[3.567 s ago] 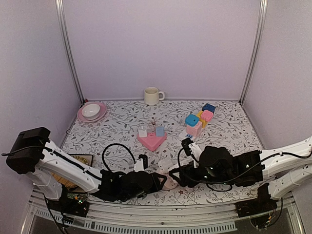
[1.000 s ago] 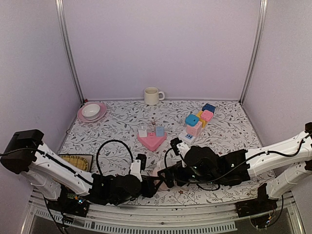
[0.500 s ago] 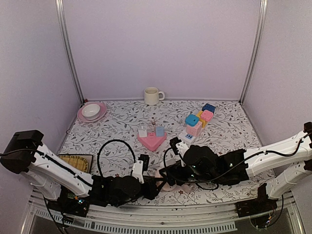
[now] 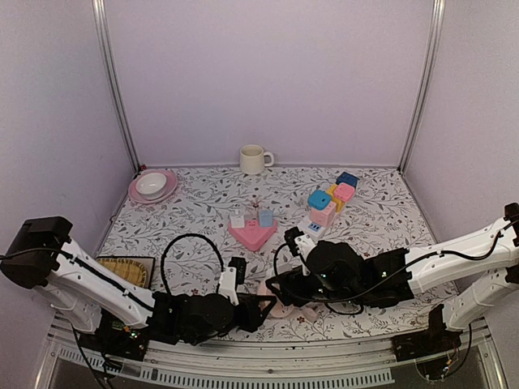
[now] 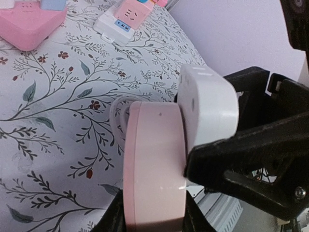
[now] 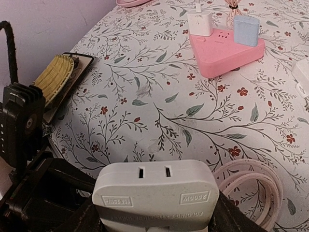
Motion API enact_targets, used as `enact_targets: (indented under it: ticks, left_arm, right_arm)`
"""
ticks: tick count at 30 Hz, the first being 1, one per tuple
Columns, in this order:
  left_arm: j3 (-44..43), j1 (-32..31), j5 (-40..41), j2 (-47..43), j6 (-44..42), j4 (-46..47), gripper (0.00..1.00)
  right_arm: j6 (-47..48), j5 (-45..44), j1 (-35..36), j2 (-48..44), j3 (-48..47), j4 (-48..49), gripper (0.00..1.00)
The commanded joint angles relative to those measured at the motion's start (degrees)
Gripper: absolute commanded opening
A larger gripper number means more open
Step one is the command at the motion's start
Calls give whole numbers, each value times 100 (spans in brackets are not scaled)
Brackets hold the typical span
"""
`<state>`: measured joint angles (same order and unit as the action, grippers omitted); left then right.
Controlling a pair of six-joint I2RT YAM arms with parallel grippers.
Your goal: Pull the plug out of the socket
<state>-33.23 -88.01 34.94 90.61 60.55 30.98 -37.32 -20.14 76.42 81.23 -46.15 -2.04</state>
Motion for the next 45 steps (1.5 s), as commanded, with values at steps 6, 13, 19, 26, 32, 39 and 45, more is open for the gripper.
enact_targets:
  ticks: [6, 13, 19, 26, 32, 39, 45]
  left_arm:
    - [-94, 58, 560, -73, 1749, -1607, 0]
    - [-219, 147, 420, 79, 1803, -1805, 0]
    - [-374, 145, 361, 201, 1670, -1956, 0]
    - [-562, 157, 327, 312, 1307, -1877, 0]
    - [-621, 175, 290, 387, 1273, -1888, 0]
    - [-666, 236, 228, 411, 1208, -1915, 0]
    - [-602, 231, 182, 423, 1310, -1945, 0]
  right_arm:
    - [-17, 90, -40, -136, 24, -51, 34]
    - [252, 291, -22, -244, -47, 14, 31]
    - [365, 1102, -462, -610, 113, 24, 29]
    - [504, 1406, -608, -957, 263, 5, 30]
    - [520, 1590, -620, -1001, 273, -146, 29]
    - [483, 1405, -365, -723, 210, -191, 27]
    - [514, 1060, -339, -819, 197, -298, 25]
